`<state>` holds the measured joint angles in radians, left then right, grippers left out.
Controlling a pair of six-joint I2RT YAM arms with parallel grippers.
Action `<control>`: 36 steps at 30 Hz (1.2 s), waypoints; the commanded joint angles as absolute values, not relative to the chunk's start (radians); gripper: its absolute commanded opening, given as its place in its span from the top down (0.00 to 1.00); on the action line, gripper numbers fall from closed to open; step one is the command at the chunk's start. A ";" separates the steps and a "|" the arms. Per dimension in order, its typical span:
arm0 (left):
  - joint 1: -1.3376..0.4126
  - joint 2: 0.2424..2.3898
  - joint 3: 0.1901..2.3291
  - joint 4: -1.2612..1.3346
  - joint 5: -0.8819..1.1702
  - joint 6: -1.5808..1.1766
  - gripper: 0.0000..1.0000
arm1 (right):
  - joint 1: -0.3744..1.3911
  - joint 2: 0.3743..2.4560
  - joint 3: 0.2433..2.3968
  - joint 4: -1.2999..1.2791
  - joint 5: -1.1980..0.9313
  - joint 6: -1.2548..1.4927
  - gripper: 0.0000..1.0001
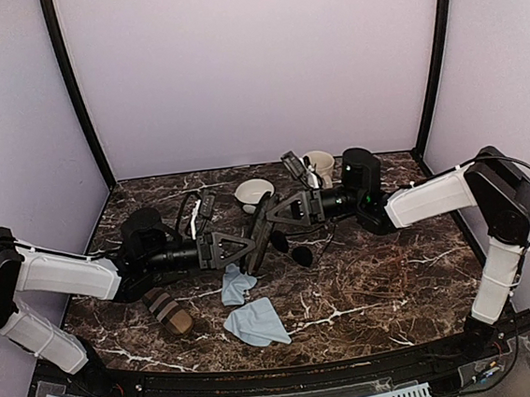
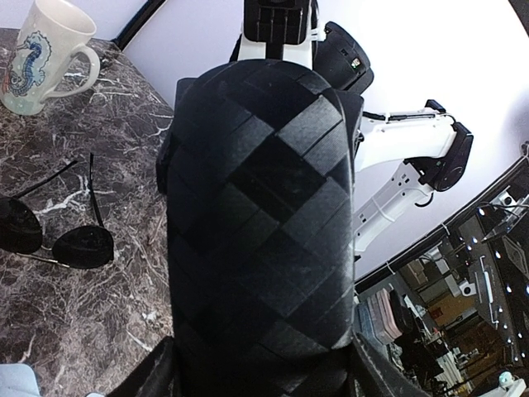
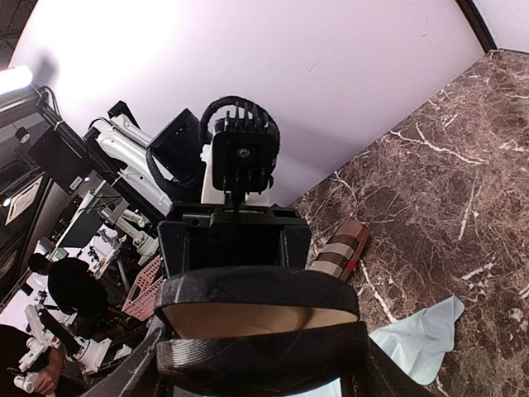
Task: Organize the sunglasses
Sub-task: Open the sunglasses case.
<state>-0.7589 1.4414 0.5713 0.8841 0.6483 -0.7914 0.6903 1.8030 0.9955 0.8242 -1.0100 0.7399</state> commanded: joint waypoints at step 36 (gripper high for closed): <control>-0.765 1.370 0.560 1.066 0.699 -0.765 1.00 | 0.660 1.857 1.000 0.551 -0.800 0.660 0.24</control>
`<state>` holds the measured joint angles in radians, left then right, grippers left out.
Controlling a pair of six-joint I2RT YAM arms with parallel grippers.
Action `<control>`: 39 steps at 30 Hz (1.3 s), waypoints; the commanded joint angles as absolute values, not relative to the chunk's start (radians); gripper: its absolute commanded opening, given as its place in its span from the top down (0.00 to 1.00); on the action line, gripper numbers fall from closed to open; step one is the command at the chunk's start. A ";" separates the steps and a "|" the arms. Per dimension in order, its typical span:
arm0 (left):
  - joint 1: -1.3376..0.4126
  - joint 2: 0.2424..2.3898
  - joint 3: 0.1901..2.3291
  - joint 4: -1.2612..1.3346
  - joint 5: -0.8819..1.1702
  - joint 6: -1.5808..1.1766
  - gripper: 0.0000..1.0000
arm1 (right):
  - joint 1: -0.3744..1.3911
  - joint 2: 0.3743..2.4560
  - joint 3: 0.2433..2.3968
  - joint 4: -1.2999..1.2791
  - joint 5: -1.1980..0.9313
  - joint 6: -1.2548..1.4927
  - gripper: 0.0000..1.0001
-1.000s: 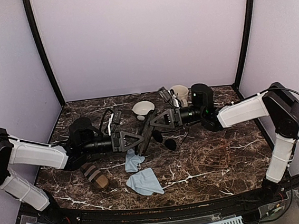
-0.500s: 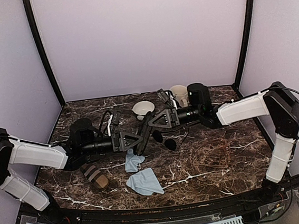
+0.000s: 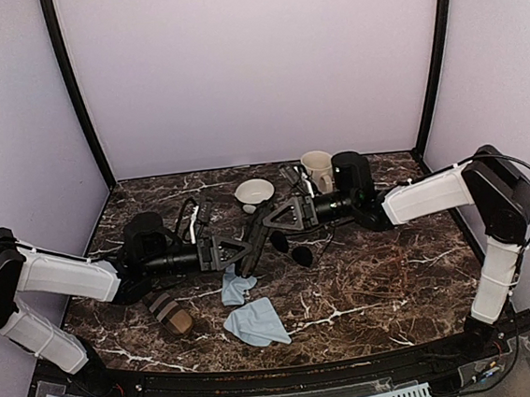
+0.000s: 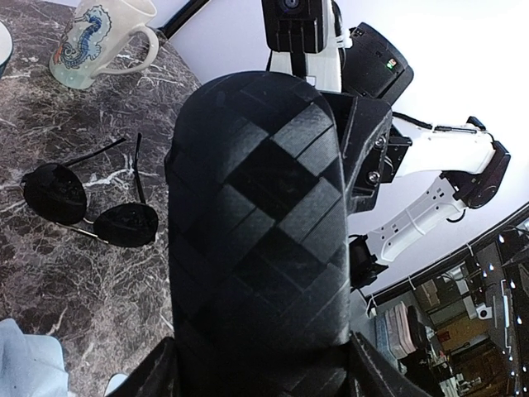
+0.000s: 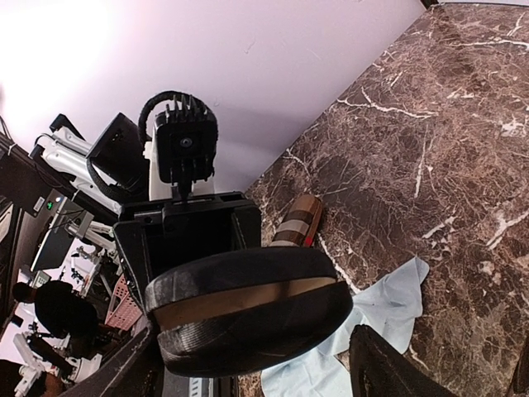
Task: Organize the sunglasses
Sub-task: Open the sunglasses case.
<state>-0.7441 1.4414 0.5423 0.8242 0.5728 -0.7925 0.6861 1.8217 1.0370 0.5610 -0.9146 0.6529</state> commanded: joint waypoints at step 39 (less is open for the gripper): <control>-0.766 1.393 0.533 1.163 0.662 -0.806 1.00 | 0.667 1.885 0.904 0.794 -0.767 0.837 0.16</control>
